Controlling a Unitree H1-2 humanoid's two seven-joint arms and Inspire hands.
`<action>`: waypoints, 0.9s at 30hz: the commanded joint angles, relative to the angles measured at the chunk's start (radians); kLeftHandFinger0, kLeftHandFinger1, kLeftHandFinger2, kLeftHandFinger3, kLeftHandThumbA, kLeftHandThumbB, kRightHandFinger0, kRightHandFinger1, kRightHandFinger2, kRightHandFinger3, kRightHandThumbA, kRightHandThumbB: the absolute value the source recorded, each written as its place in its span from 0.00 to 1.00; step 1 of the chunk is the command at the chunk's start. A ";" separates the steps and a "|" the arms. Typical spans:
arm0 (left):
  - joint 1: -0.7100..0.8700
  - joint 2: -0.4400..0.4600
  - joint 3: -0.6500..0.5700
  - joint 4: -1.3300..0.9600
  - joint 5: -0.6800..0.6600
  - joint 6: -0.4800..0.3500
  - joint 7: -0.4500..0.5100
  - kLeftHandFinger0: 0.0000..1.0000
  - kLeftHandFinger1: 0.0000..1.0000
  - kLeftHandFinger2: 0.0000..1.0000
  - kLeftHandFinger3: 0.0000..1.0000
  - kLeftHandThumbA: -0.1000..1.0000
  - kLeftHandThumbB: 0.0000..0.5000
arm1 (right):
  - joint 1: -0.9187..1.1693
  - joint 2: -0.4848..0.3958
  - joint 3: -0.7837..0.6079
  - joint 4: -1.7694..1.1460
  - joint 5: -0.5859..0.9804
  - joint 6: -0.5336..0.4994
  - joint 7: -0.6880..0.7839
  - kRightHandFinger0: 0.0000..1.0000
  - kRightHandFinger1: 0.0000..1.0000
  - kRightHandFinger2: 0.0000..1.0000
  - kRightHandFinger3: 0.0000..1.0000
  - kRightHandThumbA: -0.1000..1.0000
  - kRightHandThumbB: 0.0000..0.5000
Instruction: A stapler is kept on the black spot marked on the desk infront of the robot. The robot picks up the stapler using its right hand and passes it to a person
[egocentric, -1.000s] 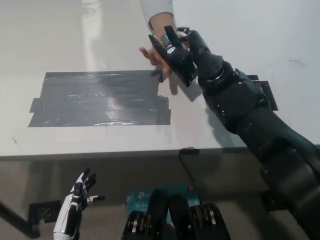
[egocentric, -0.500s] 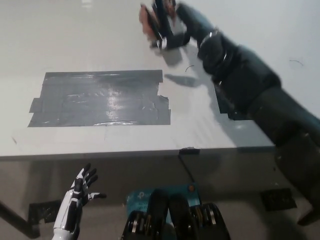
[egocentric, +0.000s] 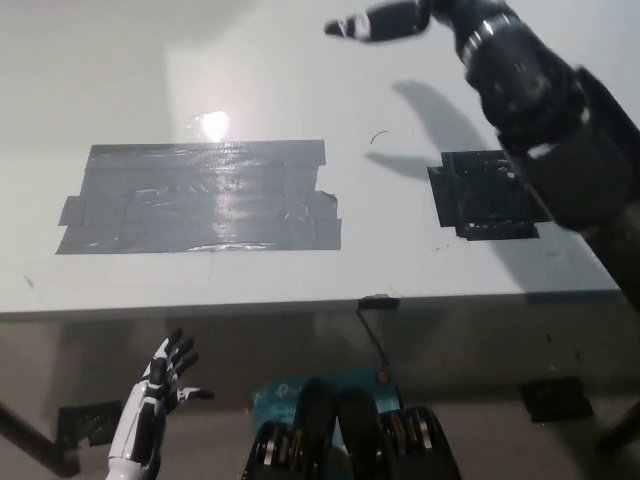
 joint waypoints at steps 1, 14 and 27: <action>-0.029 0.017 -0.016 -0.006 0.017 -0.071 -0.023 1.00 1.00 1.00 1.00 1.00 0.97 | 0.252 -0.378 -0.294 -1.155 0.180 0.249 0.168 1.00 1.00 1.00 1.00 1.00 0.88; -0.105 0.034 -0.041 0.025 -0.024 -0.024 -0.094 1.00 1.00 1.00 1.00 1.00 1.00 | 0.753 -0.485 -0.435 -1.476 0.327 -0.062 -0.010 1.00 1.00 1.00 1.00 1.00 0.69; -0.050 0.038 -0.047 0.009 -0.050 -0.017 -0.114 1.00 1.00 1.00 1.00 1.00 1.00 | 1.205 -0.142 -0.201 -1.330 0.184 -0.201 -0.033 1.00 1.00 1.00 1.00 1.00 0.83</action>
